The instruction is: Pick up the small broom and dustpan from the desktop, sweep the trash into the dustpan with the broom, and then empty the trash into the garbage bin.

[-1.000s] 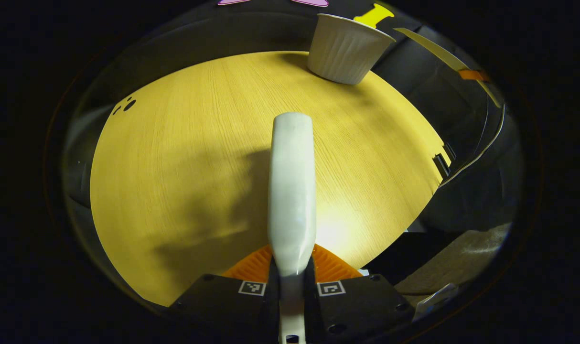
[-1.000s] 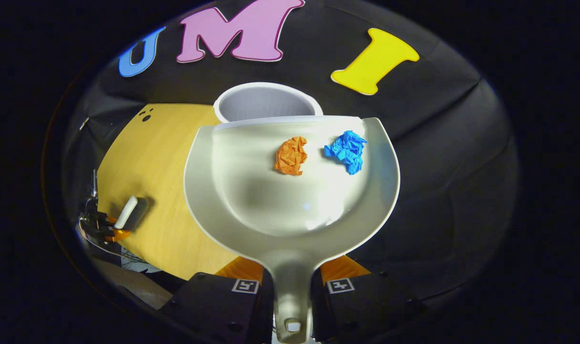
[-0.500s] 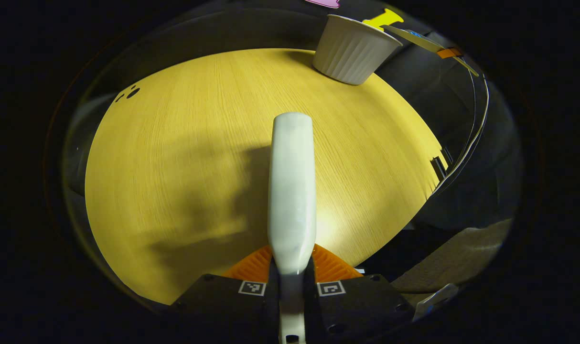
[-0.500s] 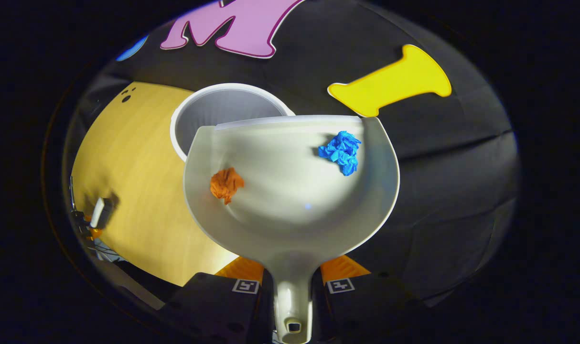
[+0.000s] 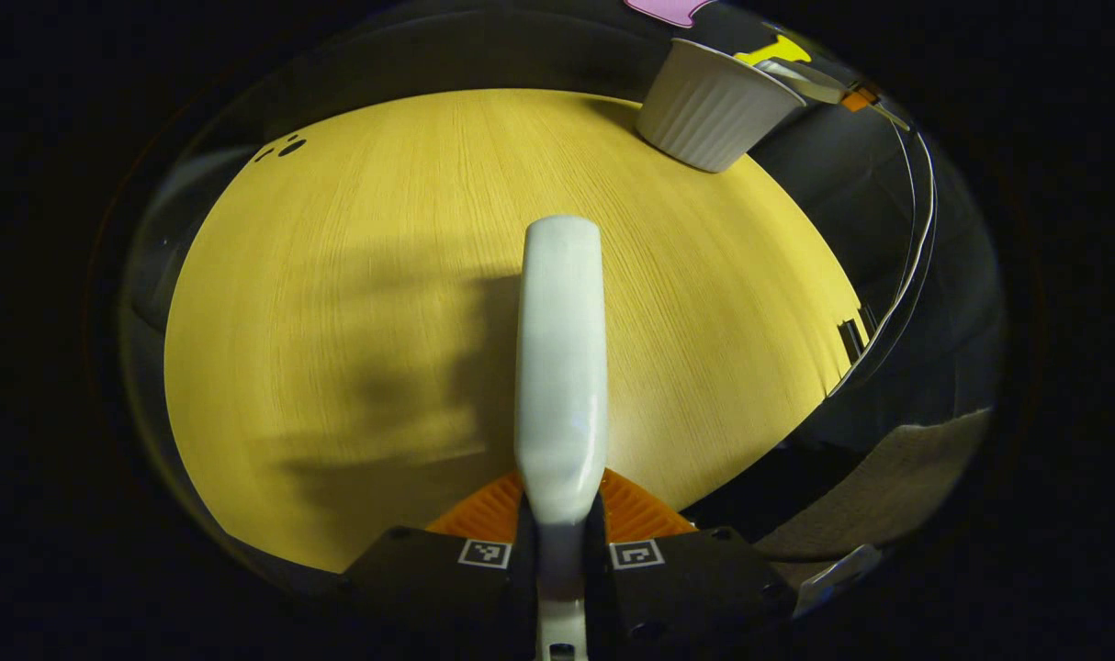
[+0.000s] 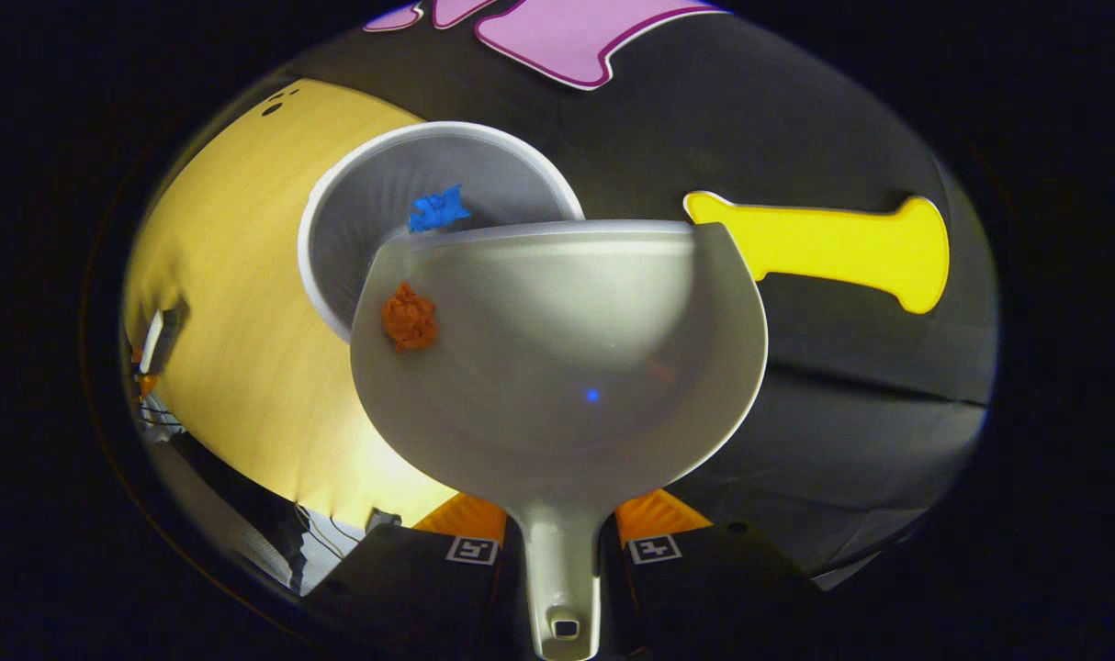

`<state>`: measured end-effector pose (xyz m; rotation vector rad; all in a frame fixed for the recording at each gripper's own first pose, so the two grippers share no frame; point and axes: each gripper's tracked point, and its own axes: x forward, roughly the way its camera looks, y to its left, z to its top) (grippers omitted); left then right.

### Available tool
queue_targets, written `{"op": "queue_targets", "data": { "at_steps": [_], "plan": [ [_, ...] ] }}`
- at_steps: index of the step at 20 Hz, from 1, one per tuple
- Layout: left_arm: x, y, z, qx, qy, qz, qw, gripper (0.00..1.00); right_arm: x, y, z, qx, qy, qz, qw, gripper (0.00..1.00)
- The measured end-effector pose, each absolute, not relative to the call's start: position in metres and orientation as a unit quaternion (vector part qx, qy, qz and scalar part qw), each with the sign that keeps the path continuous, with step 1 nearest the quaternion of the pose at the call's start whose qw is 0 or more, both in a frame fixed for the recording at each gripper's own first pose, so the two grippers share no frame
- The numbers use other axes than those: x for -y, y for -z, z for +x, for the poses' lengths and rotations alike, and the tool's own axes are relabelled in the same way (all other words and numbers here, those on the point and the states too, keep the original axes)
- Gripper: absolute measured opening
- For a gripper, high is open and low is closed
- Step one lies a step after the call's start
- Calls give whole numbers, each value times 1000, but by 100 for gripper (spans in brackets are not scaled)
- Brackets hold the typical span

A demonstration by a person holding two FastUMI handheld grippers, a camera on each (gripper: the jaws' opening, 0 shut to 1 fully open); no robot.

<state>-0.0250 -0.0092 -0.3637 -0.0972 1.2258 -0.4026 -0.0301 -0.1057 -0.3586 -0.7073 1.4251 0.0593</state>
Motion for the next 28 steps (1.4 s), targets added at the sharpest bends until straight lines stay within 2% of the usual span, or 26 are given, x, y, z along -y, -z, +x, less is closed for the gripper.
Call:
{"op": "queue_targets", "data": {
  "at_steps": [4,5,6,11,13,14,21,28],
  "plan": [
    [8,362,-28,-571,180,-53,799,25,109,352,-22,-658,-58,-367,655,35],
    [8,363,-28,-571,177,-54,800,24,108,352,-21,-659,-62,-370,652,32],
    [7,362,-28,-572,171,-59,800,25,106,353,-18,-661,-67,-365,652,36],
    [7,361,-28,-572,163,-64,801,25,104,355,-16,-657,-74,-364,657,35],
    [7,360,-27,-572,162,-64,801,24,103,356,-16,-652,-72,-353,667,39],
    [8,359,-26,-571,162,-64,802,25,103,356,-17,-649,-72,-344,675,36],
    [7,349,-11,-562,169,-49,808,24,107,340,-32,-614,-60,-253,745,35],
    [0,345,8,-554,170,-27,815,24,86,306,-96,-565,-86,-157,806,35]
  ]
}}
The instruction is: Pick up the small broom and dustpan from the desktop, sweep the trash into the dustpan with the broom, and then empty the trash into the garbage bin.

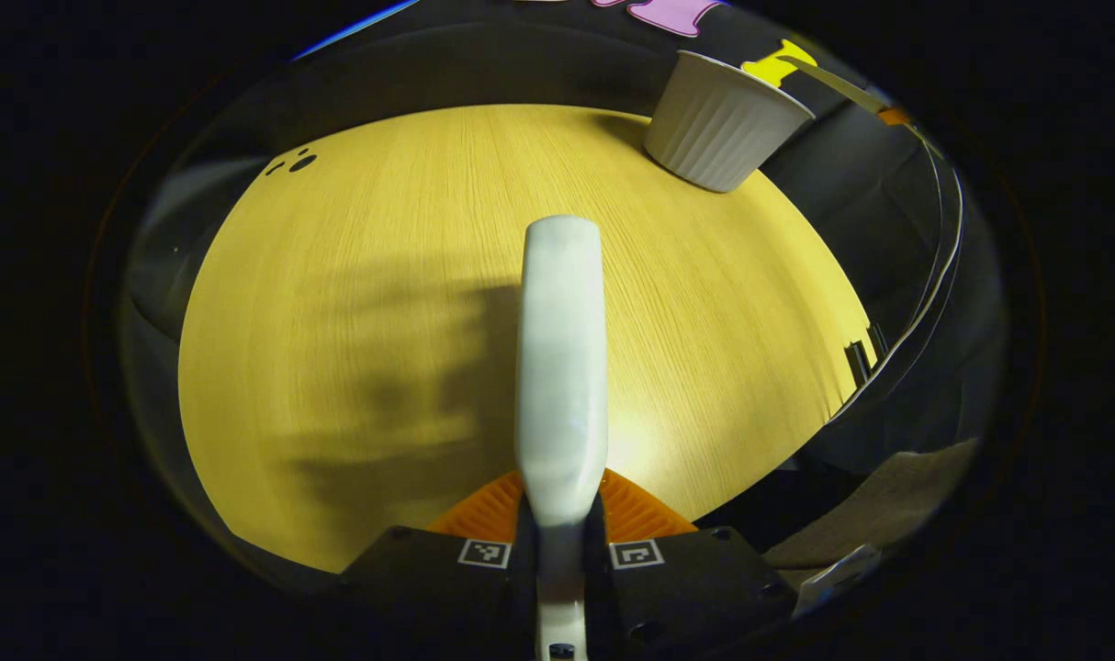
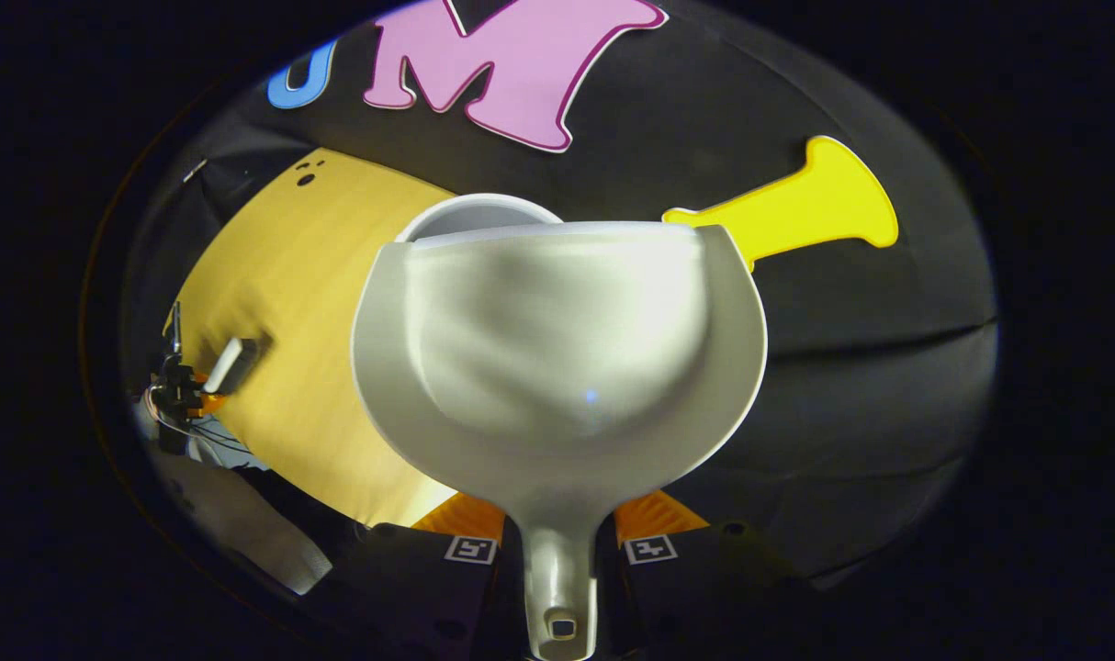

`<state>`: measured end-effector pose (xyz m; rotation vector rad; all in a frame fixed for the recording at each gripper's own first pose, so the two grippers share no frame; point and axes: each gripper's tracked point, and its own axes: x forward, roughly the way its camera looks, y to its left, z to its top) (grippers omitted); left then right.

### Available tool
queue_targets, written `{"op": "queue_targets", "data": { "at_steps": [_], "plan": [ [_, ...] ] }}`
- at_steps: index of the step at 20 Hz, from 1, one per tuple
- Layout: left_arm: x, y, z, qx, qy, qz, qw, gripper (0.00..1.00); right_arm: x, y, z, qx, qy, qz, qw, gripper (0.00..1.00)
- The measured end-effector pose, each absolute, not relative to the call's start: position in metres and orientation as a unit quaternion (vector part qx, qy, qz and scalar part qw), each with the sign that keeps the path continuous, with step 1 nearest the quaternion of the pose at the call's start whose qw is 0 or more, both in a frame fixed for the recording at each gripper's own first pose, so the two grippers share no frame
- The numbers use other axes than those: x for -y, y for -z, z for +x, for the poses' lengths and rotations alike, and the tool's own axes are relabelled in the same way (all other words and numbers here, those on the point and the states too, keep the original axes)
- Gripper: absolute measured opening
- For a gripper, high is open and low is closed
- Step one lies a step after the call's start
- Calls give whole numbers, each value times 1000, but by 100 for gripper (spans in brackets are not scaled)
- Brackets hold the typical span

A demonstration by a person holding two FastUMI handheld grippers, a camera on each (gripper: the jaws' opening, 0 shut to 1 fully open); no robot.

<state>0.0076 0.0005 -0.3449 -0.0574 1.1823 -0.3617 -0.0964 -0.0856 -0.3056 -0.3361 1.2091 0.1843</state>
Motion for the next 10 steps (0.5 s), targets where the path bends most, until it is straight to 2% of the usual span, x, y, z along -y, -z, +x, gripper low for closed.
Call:
{"op": "queue_targets", "data": {
  "at_steps": [2,6,10],
  "plan": [
    [-5,345,10,-555,166,-19,815,25,72,308,-121,-554,-99,-147,814,33],
    [-16,347,16,-557,160,-2,815,25,20,321,-170,-533,-137,-119,826,35],
    [-22,348,23,-559,156,14,814,25,-39,361,-221,-545,-177,-87,815,35]
  ]
}}
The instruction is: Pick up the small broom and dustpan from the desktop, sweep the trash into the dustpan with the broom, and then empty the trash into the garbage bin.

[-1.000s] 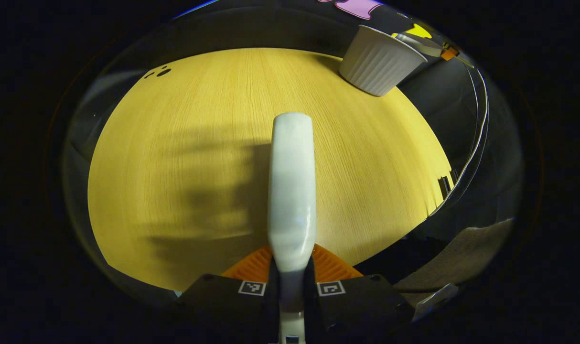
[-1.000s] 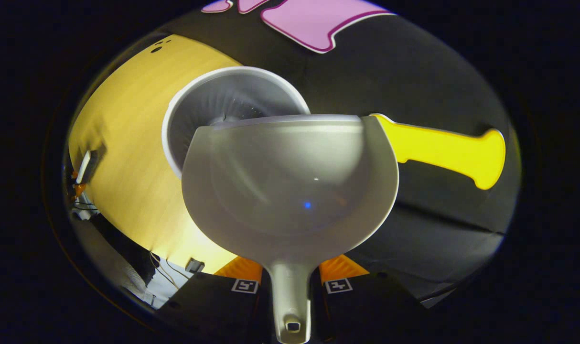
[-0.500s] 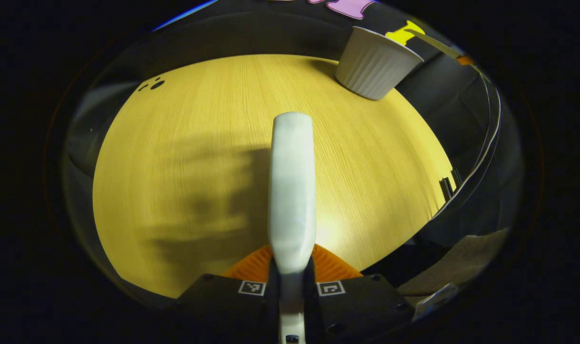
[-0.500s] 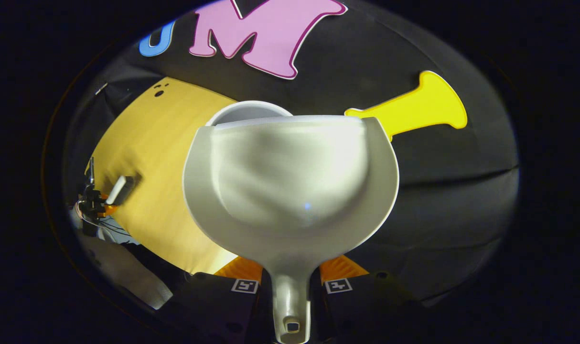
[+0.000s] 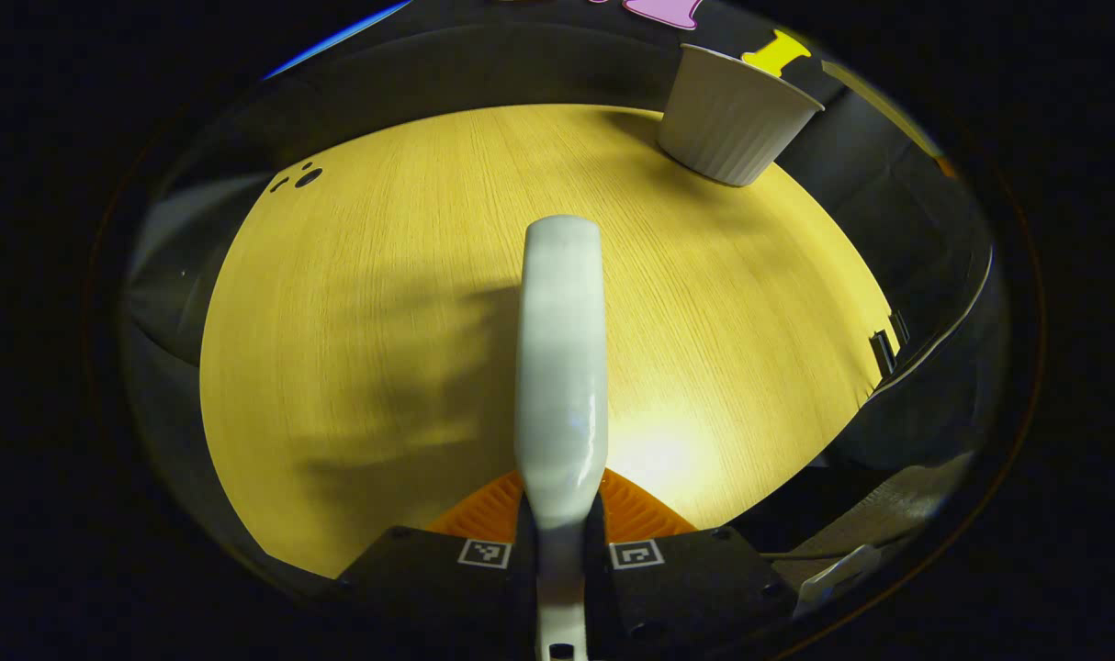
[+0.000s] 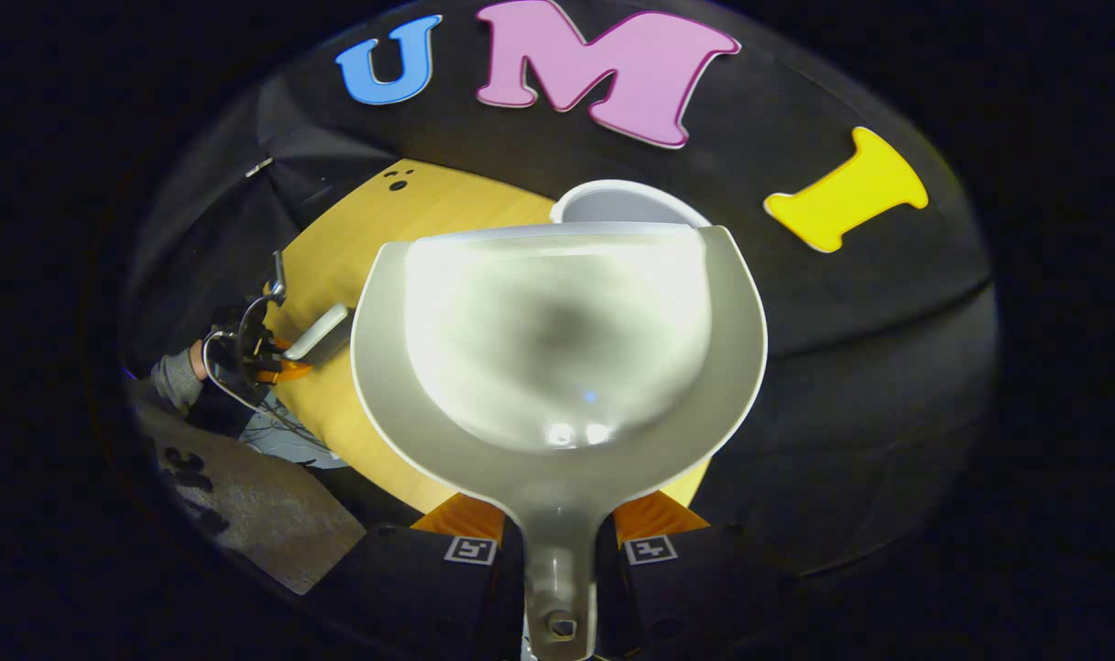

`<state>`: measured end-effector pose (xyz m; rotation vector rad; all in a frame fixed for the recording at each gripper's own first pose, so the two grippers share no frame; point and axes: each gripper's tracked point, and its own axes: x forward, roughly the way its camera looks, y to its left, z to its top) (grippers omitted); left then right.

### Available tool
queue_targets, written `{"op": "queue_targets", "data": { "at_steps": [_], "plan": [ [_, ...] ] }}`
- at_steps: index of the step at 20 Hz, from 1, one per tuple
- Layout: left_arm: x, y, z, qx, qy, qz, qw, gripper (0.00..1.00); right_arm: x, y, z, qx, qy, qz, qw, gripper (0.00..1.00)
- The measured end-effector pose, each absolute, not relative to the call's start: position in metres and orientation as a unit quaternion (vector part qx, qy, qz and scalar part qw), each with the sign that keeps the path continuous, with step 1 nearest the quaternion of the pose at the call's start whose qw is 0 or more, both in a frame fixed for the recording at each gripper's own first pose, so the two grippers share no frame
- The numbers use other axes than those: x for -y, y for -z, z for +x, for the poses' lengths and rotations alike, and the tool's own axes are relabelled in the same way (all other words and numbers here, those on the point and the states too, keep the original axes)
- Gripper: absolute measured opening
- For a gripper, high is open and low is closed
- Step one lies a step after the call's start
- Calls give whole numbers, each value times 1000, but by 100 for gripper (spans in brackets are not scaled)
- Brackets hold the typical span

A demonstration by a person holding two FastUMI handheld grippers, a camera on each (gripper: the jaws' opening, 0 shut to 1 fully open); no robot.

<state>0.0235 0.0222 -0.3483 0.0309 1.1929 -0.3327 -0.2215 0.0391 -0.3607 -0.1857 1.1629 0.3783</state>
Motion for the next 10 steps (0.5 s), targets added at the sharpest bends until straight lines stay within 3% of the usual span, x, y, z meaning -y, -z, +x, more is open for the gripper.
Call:
{"op": "queue_targets", "data": {
  "at_steps": [10],
  "plan": [
    [-36,367,41,-563,138,59,813,25,-132,514,-314,-617,-186,-52,763,38]
  ]
}}
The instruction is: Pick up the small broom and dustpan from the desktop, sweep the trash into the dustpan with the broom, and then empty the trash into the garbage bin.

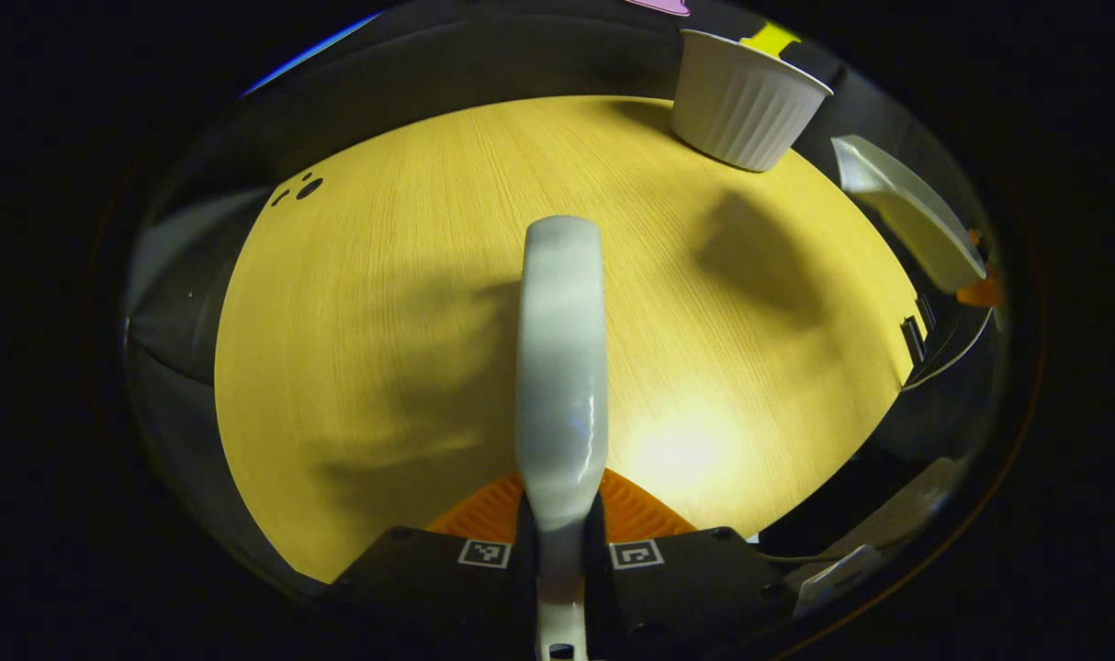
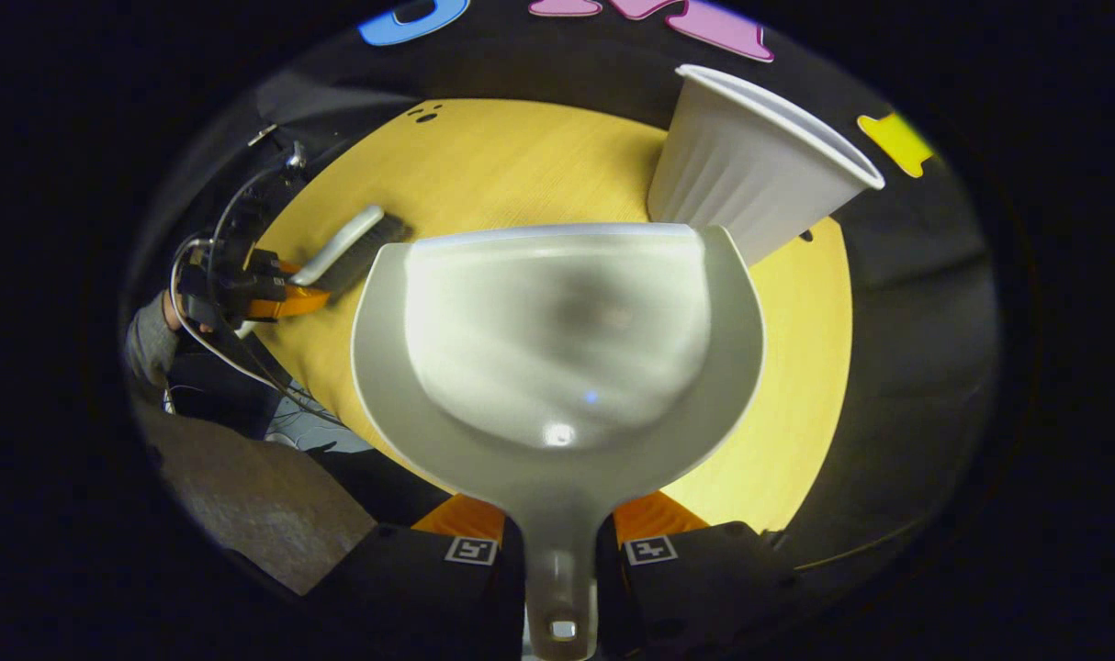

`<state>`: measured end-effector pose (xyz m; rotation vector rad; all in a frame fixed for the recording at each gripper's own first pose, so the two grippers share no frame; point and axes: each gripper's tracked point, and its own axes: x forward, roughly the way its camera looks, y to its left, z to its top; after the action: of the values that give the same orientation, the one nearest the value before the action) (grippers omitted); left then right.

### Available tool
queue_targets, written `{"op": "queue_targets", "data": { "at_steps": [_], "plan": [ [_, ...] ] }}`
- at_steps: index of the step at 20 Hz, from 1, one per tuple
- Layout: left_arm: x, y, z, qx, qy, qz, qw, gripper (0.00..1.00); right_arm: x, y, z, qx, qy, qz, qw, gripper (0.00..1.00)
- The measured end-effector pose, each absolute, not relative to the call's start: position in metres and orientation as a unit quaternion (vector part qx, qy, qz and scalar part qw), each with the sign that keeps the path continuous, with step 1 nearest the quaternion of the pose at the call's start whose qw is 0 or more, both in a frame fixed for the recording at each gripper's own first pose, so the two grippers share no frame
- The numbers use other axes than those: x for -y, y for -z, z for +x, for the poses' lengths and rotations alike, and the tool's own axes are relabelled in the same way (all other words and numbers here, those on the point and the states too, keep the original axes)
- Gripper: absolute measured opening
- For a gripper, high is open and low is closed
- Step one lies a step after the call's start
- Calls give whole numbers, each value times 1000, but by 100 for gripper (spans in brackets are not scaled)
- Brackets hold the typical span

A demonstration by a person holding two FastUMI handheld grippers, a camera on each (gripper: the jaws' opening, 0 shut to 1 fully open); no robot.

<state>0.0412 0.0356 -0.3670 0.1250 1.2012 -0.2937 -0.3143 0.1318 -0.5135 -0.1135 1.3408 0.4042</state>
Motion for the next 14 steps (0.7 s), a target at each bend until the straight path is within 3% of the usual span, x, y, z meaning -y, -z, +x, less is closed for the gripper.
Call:
{"op": "queue_targets", "data": {
  "at_steps": [4,14],
  "plan": [
    [-37,372,40,-564,126,80,812,24,-154,554,-327,-622,-178,-47,761,33],
    [-37,367,42,-576,118,104,802,27,-176,612,-330,-628,-143,1,765,39]
  ]
}}
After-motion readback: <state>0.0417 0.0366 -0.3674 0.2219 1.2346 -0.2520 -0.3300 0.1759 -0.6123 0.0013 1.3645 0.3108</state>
